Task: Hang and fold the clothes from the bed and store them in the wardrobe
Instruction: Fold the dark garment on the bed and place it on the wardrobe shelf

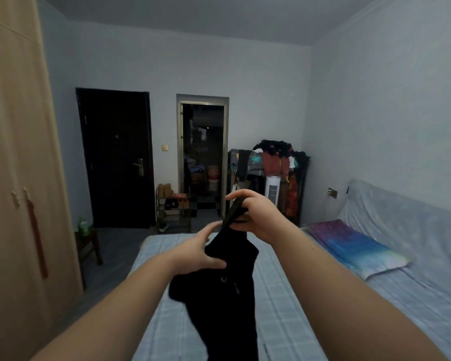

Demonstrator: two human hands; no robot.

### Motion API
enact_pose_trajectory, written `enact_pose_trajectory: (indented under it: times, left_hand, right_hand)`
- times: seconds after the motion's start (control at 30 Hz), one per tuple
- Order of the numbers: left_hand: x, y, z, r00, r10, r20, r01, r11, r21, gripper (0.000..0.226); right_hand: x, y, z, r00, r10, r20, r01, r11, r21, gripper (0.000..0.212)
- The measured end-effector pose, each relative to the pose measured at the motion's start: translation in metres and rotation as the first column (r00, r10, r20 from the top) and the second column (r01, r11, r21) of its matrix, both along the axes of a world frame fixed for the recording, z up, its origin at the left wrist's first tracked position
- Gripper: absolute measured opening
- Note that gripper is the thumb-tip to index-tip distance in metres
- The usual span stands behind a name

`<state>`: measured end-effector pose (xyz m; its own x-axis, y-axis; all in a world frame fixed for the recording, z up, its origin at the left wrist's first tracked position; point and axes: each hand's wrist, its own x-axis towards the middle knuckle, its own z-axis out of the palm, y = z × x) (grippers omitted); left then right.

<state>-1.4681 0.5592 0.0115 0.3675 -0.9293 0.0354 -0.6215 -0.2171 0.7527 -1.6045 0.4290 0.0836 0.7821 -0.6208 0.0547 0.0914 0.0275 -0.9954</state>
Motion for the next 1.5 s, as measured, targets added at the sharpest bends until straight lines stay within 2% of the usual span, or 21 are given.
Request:
enact_pose_trajectory:
  times: [0.07, 0.17, 0.27, 0.37, 0.47, 0.53, 0.63, 0.7, 0.77, 0.8, 0.9, 0.97, 1.03, 1.1, 1.2, 1.23, 1.3, 1.37, 1.43, 1.5]
  left_hand:
    - [-0.003, 0.0, 0.002, 0.999, -0.021, 0.05, 0.019, 0.999, 0.05, 0.075]
    - [0.006, 0.007, -0.01, 0.993, -0.01, 0.117, 0.003, 0.998, 0.061, 0.063]
    - [0.02, 0.018, -0.025, 0.995, 0.074, 0.06, -0.081, 0.989, 0.126, 0.037]
    - [0.029, 0.028, -0.033, 0.987, 0.163, -0.01, -0.16, 0.978, 0.131, 0.026]
    - [0.043, 0.035, -0.028, 0.976, 0.207, 0.063, -0.214, 0.964, 0.156, 0.027]
    - [0.055, 0.043, -0.017, 0.958, 0.283, 0.055, -0.287, 0.952, 0.11, 0.027]
    - [0.071, 0.052, 0.01, 0.929, 0.37, 0.01, -0.37, 0.929, -0.013, 0.03]
    - [0.079, 0.055, 0.035, 0.91, 0.404, -0.096, -0.415, 0.894, -0.171, 0.032]
    - [0.079, 0.06, 0.063, 0.891, 0.416, -0.181, -0.453, 0.833, -0.319, 0.029]
    - [0.078, 0.063, 0.074, 0.893, 0.413, -0.18, -0.45, 0.812, -0.372, 0.03]
    - [0.07, 0.071, 0.097, 0.92, 0.391, -0.016, -0.364, 0.839, -0.404, 0.041]
    - [0.069, 0.071, 0.103, 0.913, 0.405, 0.053, -0.351, 0.845, -0.404, 0.045]
    - [0.072, 0.071, 0.107, 0.886, 0.46, 0.063, -0.384, 0.802, -0.457, 0.036]
    - [0.076, 0.075, 0.112, 0.863, 0.501, 0.07, -0.409, 0.772, -0.486, 0.024]
    - [0.087, 0.081, 0.115, 0.849, 0.513, 0.13, -0.4, 0.783, -0.477, 0.012]
    - [0.089, 0.082, 0.116, 0.856, 0.508, 0.097, -0.403, 0.773, -0.491, 0.008]
    - [0.089, 0.081, 0.117, 0.888, 0.456, -0.062, -0.424, 0.757, -0.498, 0.005]
    - [0.089, 0.076, 0.118, 0.89, 0.409, -0.202, -0.456, 0.793, -0.404, 0.009]
    - [0.085, 0.068, 0.117, 0.875, 0.421, -0.239, -0.474, 0.846, -0.245, 0.015]
    - [0.076, 0.059, 0.116, 0.845, 0.492, -0.212, -0.527, 0.832, -0.173, 0.019]
  right_hand:
    - [-0.005, -0.003, 0.005, 0.996, -0.004, 0.085, 0.002, 1.0, 0.021, 0.042]
    - [-0.01, -0.015, 0.009, 0.965, -0.103, 0.241, 0.068, 0.987, 0.148, 0.038]
    - [-0.011, -0.032, 0.007, 0.914, -0.219, 0.342, 0.117, 0.948, 0.295, 0.031]
    - [-0.007, -0.037, 0.004, 0.9, -0.233, 0.367, 0.106, 0.936, 0.335, 0.028]
    - [-0.005, -0.04, 0.0, 0.919, -0.207, 0.335, 0.106, 0.949, 0.297, 0.026]
    - [-0.006, -0.048, -0.003, 0.936, -0.189, 0.298, 0.112, 0.96, 0.258, 0.027]
    - [-0.007, -0.06, -0.005, 0.96, -0.146, 0.241, 0.107, 0.98, 0.167, 0.043]
    - [-0.009, -0.066, -0.004, 0.975, -0.192, 0.111, 0.202, 0.976, -0.086, 0.043]
    - [-0.012, -0.068, -0.002, 0.953, -0.303, -0.001, 0.279, 0.879, -0.388, 0.035]
    - [-0.013, -0.07, -0.001, 0.944, -0.329, -0.001, 0.294, 0.845, -0.446, 0.03]
    - [-0.015, -0.07, 0.004, 0.941, -0.312, 0.132, 0.339, 0.858, -0.386, 0.015]
    - [-0.017, -0.074, 0.007, 0.922, -0.341, 0.187, 0.388, 0.826, -0.408, 0.008]
    - [-0.021, -0.078, 0.01, 0.913, -0.365, 0.181, 0.407, 0.813, -0.417, 0.003]
    - [-0.026, -0.078, 0.013, 0.922, -0.353, 0.161, 0.388, 0.846, -0.365, 0.004]
    - [-0.032, -0.08, 0.014, 0.953, -0.254, 0.168, 0.294, 0.912, -0.288, 0.005]
    - [-0.033, -0.081, 0.013, 0.965, -0.206, 0.162, 0.241, 0.94, -0.241, 0.012]
    - [-0.03, -0.088, 0.012, 0.979, -0.151, 0.137, 0.167, 0.979, -0.117, 0.02]
    - [-0.02, -0.097, 0.007, 0.979, -0.184, 0.088, 0.189, 0.981, -0.051, 0.02]
    - [-0.008, -0.101, 0.001, 0.956, -0.294, -0.019, 0.29, 0.95, -0.114, 0.022]
    - [0.007, -0.102, -0.006, 0.912, -0.395, -0.108, 0.363, 0.903, -0.229, 0.027]
